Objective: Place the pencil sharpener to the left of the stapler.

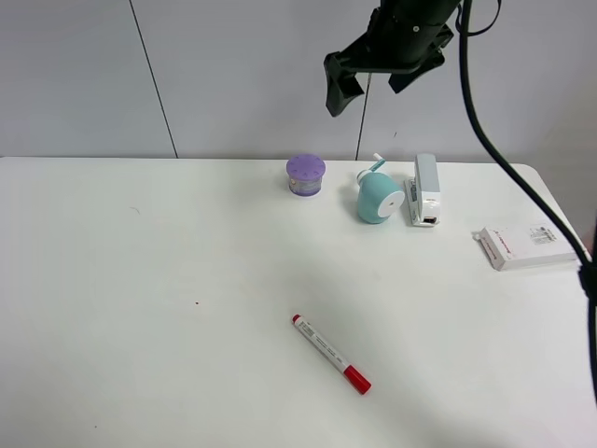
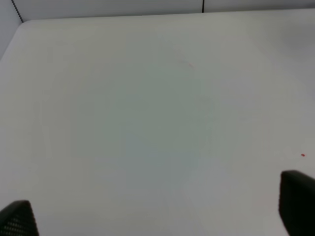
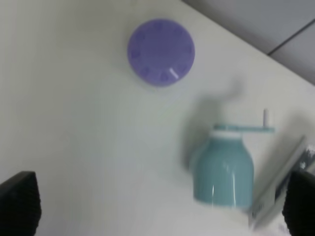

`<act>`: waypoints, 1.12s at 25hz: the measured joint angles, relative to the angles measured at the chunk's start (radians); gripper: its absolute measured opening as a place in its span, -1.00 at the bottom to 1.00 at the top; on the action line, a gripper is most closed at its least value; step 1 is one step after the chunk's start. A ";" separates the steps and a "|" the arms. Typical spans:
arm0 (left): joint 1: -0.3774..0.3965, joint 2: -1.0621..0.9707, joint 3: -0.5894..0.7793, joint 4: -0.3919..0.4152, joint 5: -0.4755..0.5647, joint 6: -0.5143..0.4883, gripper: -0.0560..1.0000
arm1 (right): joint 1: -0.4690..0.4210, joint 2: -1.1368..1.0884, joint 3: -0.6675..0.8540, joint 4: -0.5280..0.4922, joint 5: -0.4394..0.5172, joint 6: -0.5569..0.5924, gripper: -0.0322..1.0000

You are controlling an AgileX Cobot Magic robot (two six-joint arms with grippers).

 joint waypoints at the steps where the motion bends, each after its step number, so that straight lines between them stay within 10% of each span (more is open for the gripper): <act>1: 0.000 0.000 0.000 0.000 0.000 0.000 0.99 | 0.004 -0.030 0.060 -0.004 0.001 0.000 0.98; 7: 0.000 0.000 0.000 0.000 0.000 0.000 0.99 | -0.014 -0.298 0.449 -0.035 0.008 0.049 0.98; 13: 0.000 0.000 0.000 0.000 0.000 0.000 0.99 | -0.236 -0.621 0.737 -0.107 0.009 0.053 0.98; 20: 0.000 0.000 0.000 0.000 0.000 0.000 0.99 | -0.446 -0.977 0.942 -0.110 0.011 0.043 0.98; 28: 0.000 0.000 0.000 0.000 0.000 0.000 0.99 | -0.464 -1.428 1.109 -0.122 0.001 0.126 0.98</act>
